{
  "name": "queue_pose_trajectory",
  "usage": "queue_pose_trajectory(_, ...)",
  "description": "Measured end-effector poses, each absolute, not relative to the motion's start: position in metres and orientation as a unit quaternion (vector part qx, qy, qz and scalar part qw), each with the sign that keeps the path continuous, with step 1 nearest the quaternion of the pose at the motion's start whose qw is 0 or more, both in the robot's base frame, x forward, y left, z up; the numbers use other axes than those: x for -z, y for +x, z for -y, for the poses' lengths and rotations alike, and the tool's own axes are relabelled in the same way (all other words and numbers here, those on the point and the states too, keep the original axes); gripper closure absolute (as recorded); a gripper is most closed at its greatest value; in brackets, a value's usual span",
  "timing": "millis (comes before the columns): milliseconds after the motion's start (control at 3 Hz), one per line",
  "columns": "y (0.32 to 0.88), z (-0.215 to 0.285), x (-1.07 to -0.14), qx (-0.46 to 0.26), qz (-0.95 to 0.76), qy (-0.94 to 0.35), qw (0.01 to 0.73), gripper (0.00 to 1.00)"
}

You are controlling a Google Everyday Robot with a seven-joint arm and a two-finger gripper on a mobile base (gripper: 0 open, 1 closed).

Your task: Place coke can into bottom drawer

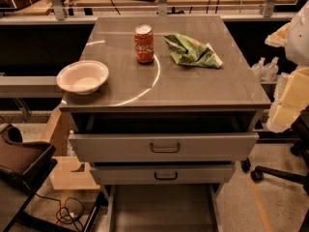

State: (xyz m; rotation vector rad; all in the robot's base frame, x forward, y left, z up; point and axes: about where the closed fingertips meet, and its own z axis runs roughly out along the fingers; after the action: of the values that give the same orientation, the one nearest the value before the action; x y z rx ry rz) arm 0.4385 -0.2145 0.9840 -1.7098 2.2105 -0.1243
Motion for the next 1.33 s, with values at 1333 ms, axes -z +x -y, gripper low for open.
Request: queue_pose_trajectory(1333, 0.507, 0.155, -0.963, -0.035, -0.802, -0.490, 0.340, 0.00)
